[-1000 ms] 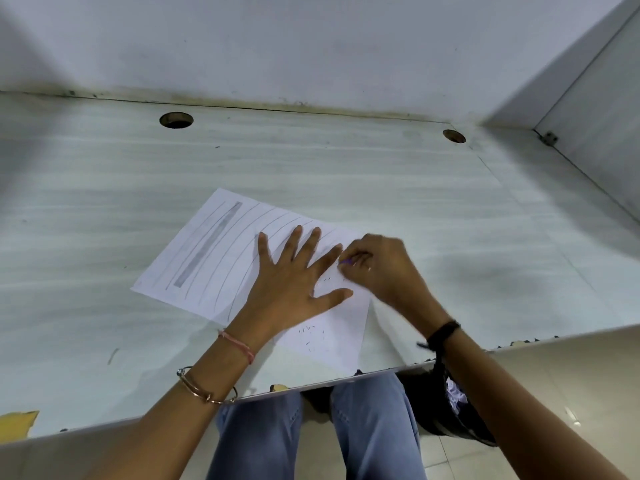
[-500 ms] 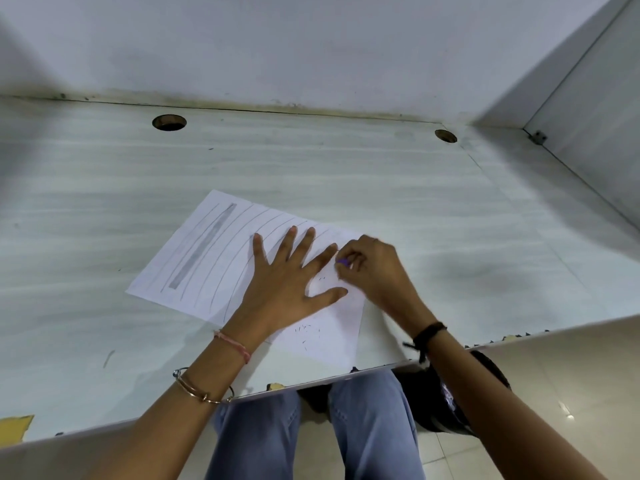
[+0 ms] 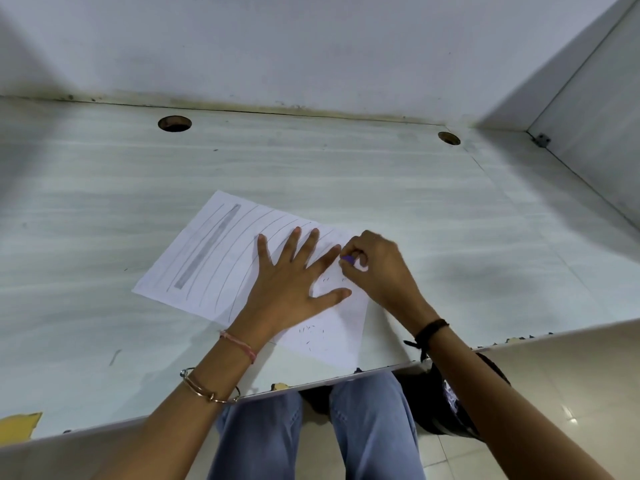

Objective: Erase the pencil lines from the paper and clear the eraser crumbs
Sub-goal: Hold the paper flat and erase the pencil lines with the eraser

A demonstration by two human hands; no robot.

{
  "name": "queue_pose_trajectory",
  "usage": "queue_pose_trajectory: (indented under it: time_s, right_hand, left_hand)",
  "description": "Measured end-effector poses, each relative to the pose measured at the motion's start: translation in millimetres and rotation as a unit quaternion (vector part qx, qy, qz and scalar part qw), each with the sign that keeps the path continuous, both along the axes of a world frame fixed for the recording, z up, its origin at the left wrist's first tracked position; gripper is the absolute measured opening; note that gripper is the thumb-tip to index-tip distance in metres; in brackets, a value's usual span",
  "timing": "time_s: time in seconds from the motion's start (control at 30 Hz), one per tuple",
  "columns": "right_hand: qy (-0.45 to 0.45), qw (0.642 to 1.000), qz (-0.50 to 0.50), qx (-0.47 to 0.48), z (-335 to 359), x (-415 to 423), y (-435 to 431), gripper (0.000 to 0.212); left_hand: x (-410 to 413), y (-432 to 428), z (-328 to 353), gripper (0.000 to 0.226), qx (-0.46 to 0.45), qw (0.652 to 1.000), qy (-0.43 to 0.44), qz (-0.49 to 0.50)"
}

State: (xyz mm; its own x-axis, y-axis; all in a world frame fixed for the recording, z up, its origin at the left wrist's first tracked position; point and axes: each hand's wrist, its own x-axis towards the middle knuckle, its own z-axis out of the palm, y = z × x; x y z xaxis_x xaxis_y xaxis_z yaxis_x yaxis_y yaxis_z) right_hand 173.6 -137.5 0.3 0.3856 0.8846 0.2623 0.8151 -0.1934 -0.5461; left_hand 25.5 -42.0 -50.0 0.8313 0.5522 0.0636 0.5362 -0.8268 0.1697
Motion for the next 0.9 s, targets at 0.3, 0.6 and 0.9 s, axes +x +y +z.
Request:
queue_pose_trajectory:
  time_s: [0.3,0.6,0.9]
  right_hand:
    - [0.026,0.99,-0.138,-0.031,2.3,56.2,17.1,0.003]
    - [0.017,1.0,-0.017,-0.001,-13.0,8.6,-1.6,0.003]
    - [0.017,0.996,-0.077,0.047,3.2,20.5,0.9,0.005]
  left_hand:
    - [-1.0,-0.4,2.9,0.088,-0.004,1.0,0.009,-0.006]
    - [-0.1,-0.9,1.6,0.087,-0.004,1.0,0.002,-0.001]
    - [0.2,-0.1,2.2,0.086,-0.009,1.0,0.007,-0.001]
